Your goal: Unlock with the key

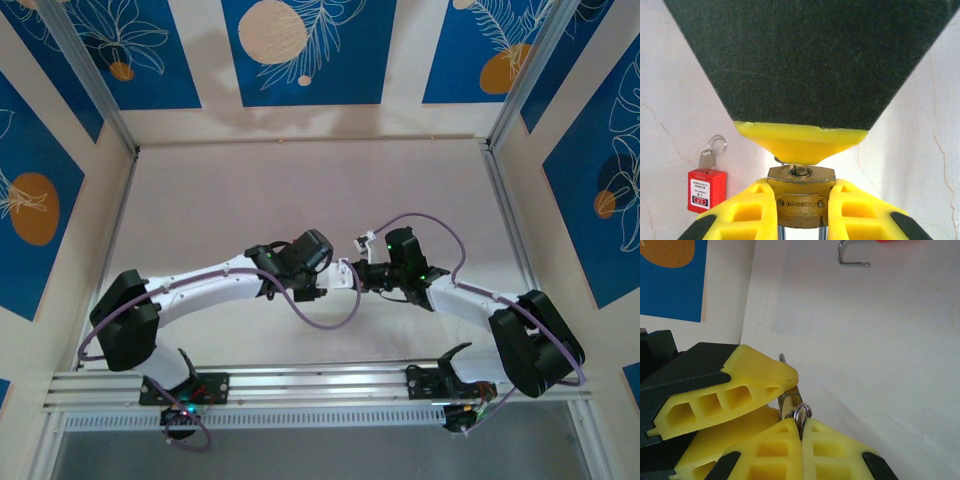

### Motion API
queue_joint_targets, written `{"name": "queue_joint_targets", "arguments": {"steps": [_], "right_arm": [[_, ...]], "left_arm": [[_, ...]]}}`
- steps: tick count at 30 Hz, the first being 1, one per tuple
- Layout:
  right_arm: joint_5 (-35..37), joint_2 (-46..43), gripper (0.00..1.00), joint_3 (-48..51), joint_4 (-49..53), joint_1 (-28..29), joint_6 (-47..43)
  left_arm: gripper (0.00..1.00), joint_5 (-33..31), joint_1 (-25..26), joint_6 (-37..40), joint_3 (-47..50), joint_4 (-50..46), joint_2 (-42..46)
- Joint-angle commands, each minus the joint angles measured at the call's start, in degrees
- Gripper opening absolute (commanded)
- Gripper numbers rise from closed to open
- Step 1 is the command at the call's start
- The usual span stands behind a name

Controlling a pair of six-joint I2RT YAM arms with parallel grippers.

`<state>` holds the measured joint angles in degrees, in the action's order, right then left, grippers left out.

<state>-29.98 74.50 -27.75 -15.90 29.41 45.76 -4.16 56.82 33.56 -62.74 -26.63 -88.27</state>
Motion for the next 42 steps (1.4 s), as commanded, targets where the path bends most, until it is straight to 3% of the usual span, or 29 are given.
{"name": "queue_joint_targets", "arguments": {"steps": [1,12,23,30,35,42], "right_arm": [[0.08,1.12,0.00,-0.82,-0.39,0.99,0.35],[-1.52,2.89,0.00,0.02,-7.19,1.53,7.51],[-4.69,5.87,0.00,1.69,-17.26,1.45,14.72],[-4.67,4.92,0.00,1.29,-15.74,1.09,13.98],[-3.00,0.26,0.20,0.20,-6.55,-0.45,9.16],[-0.10,-8.04,0.29,-0.37,6.34,-4.71,2.24]], "left_arm": [[0.07,0.73,0.53,0.62,-0.47,5.59,1.32],[0.04,-11.19,5.20,8.50,11.19,30.94,3.09],[0.05,-14.39,7.52,14.65,20.12,49.46,6.12],[0.05,-14.64,7.52,14.19,20.16,48.16,6.70],[0.07,-14.38,7.41,11.69,18.41,42.36,6.77],[0.10,-11.55,6.73,6.89,14.11,31.16,4.68]]}}
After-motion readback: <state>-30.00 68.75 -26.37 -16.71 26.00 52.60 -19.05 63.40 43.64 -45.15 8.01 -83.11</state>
